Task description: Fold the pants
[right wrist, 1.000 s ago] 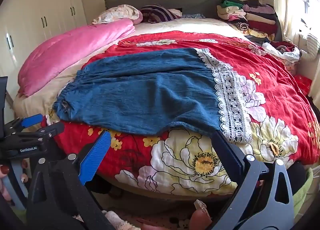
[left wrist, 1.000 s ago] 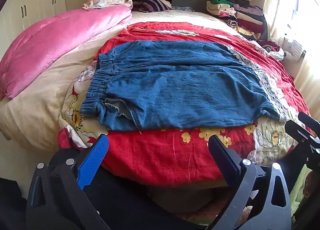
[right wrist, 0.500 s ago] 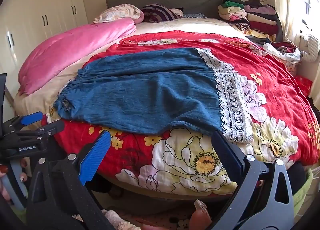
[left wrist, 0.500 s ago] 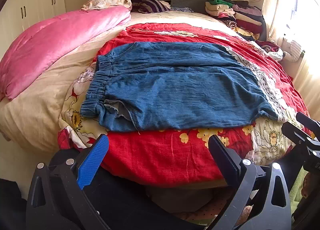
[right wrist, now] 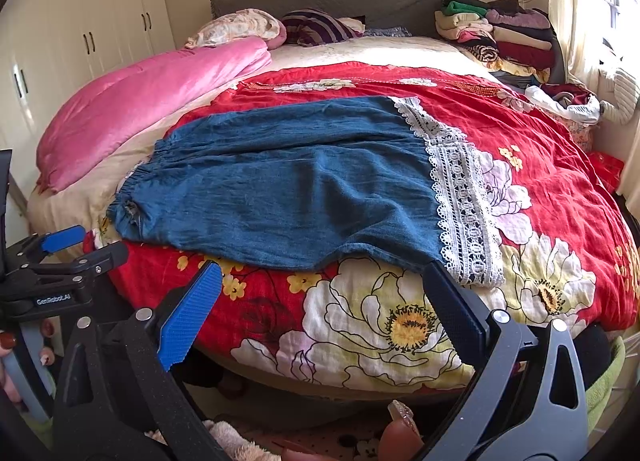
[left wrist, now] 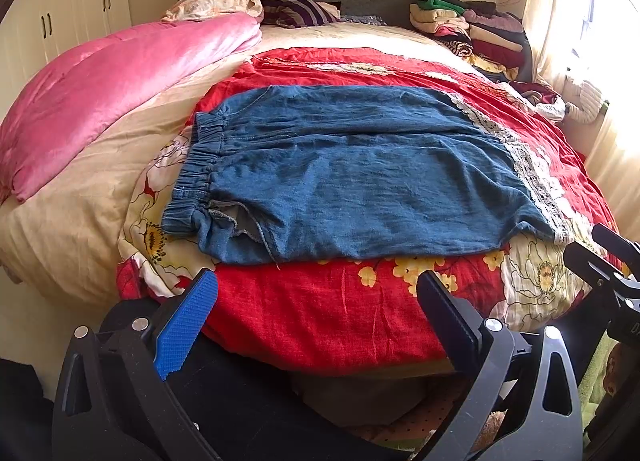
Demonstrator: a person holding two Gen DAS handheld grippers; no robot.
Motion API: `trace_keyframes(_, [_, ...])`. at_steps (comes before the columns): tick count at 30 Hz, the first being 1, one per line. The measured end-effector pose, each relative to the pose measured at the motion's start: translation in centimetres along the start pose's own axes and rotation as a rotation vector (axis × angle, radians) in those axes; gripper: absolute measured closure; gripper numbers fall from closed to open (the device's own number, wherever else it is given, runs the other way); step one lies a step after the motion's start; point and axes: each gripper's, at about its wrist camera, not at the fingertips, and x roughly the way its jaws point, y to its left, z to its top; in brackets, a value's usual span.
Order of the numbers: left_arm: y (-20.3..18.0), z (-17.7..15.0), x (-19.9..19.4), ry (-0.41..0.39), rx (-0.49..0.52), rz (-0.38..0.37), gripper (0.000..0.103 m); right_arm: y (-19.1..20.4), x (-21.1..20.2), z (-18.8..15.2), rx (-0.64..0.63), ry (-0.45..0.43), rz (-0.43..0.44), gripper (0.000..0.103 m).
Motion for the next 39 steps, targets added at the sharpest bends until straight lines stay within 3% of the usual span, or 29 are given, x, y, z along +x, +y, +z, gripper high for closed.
trace_keyframes(28, [-0.1,0.0,0.4,0.008,0.005,-0.003,0.004,-0.2,0.1,-0.1,0.004,0.004,0.002,0.008])
trace_keyframes(39, [-0.3,1.3,2.7,0.022,0.019,-0.030,0.004,-3.0,1.1,1.1,0.007,0.024,0.006,0.008])
